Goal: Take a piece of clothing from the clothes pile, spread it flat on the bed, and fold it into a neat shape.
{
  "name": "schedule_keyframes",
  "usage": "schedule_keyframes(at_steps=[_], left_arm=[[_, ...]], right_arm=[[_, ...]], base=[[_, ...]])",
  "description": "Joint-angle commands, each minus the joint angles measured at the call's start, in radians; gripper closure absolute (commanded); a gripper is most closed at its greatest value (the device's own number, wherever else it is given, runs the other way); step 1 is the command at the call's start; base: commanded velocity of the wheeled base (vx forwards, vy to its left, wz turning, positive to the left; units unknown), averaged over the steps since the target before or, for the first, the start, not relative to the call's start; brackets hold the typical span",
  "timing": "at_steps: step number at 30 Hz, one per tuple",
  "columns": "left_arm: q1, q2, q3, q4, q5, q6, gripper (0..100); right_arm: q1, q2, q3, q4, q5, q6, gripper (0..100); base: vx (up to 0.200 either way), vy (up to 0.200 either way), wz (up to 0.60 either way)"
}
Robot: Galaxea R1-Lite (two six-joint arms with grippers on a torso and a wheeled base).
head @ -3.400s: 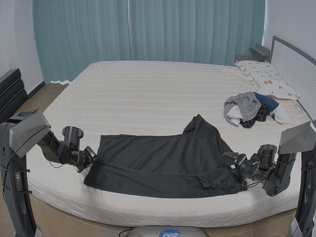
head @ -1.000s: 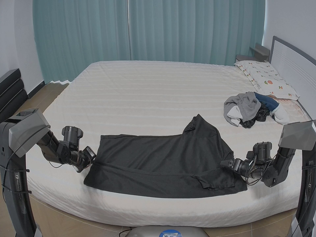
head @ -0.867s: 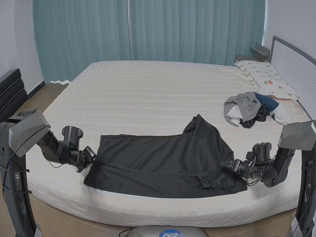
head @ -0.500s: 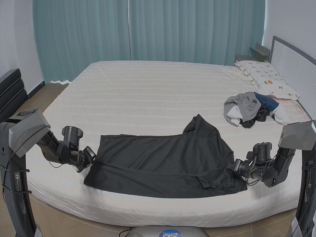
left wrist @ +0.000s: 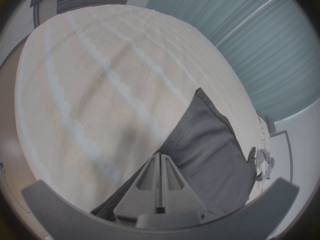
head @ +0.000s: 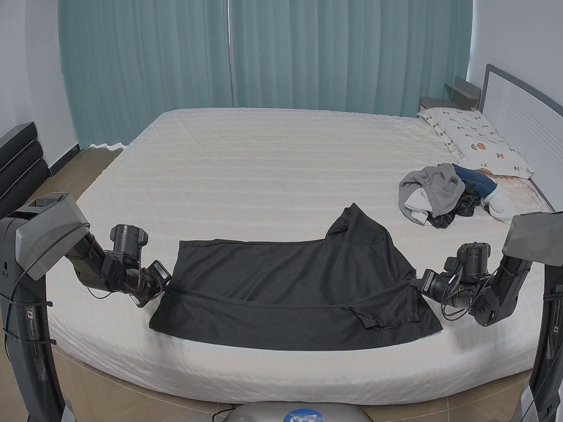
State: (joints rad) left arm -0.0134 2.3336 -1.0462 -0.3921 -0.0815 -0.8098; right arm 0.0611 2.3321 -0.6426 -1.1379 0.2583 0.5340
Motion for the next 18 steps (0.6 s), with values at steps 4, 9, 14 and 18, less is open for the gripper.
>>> schedule_keyframes(at_steps=[4,9,14,18], left_arm=[[0.001,0.0,0.0,-0.001,0.0,-0.003,100],[0.001,0.0,-0.002,-0.001,0.0,-0.011,100],[0.001,-0.002,-0.002,-0.001,-0.001,-0.012,100],[0.001,-0.002,0.0,-0.001,-0.001,-0.022,100]], right_arm=[[0.0,0.003,-0.014,0.0,-0.005,0.001,100],[-0.004,0.021,-0.02,0.0,-0.007,0.001,100],[-0.001,0.023,-0.025,0.0,-0.007,0.001,100],[0.003,0.027,-0.025,0.001,-0.007,0.001,0]], base=[[0.0,0.0,0.0],[0.0,0.0,0.0],[0.0,0.0,0.0],[0.0,0.0,0.0]])
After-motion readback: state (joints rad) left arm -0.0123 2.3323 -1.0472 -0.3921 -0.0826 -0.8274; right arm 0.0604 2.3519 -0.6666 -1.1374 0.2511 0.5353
